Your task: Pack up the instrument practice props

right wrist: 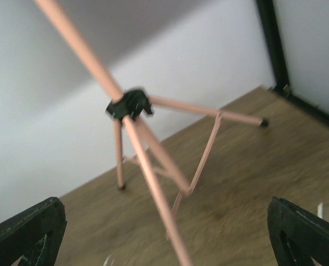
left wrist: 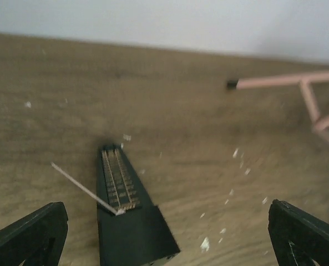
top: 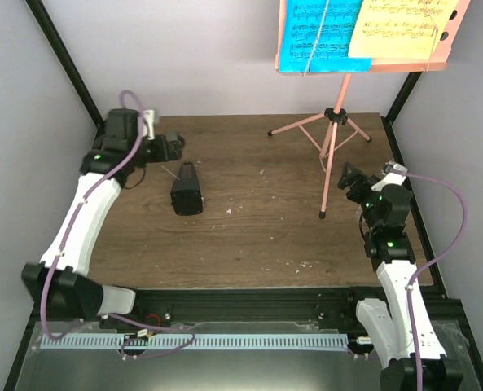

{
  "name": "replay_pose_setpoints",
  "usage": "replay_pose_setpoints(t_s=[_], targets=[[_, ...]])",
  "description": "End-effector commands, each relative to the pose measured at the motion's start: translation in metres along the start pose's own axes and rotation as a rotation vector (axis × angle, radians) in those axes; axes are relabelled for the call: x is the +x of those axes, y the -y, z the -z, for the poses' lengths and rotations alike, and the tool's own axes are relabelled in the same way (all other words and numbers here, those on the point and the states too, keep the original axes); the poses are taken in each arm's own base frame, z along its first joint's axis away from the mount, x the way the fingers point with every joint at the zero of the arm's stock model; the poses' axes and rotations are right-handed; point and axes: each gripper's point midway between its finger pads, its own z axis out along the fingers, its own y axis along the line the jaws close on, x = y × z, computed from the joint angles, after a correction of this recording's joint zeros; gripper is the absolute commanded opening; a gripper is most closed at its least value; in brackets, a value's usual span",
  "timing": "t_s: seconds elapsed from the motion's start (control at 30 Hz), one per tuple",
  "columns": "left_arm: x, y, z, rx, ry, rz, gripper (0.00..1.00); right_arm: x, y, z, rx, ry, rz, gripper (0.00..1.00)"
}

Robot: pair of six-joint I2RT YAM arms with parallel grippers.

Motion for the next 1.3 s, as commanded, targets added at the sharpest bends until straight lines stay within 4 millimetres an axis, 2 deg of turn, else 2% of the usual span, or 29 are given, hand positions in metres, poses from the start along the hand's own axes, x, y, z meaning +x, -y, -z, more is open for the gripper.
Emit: replay_pose_setpoints(t_s=[0.0,0.07,0.13,0.27,0.5,0.7,0.83,1.0,1.27], targets=[[0.08,-0.023,-0.042,-0.167,-0.359,-0.175,0.99,0.039,-0.019,0.004,-0.132,-0.187,-0.058,1.0],[0.099,-0.038,-0.066,-0.25,-0.43,-0.229,1.0,0.046,-0.023,0.008,-0.162,-0.218,-0.071,1.0],[0.107,-0.054,-0.079,-0.333,-0.456,-0.238,1.0,0.054,-0.026,0.012,-0.192,-0.245,-0.079,1.0],[0.108,-0.062,-0.092,-0.356,-0.421,-0.23,1.0,0.069,-0.028,0.017,-0.227,-0.29,-0.084,1.0],[0.125,-0.048,-0.11,-0.141,-0.442,-0.096,1.0,0.093,-0.021,0.016,-0.224,-0.368,-0.084,1.0],[0.145,-0.045,-0.129,-0.072,-0.523,-0.04,1.0,0.11,-0.017,0.019,-0.229,-0.423,-0.103,1.0],[0.149,-0.034,-0.137,-0.004,-0.52,-0.005,1.0,0.116,-0.016,0.022,-0.234,-0.435,-0.104,1.0],[0.167,-0.043,-0.143,-0.082,-0.585,-0.058,1.0,0.121,-0.014,0.025,-0.24,-0.444,-0.091,1.0],[0.187,-0.04,-0.155,-0.117,-0.656,-0.161,1.0,0.124,-0.017,0.027,-0.264,-0.459,-0.066,1.0]])
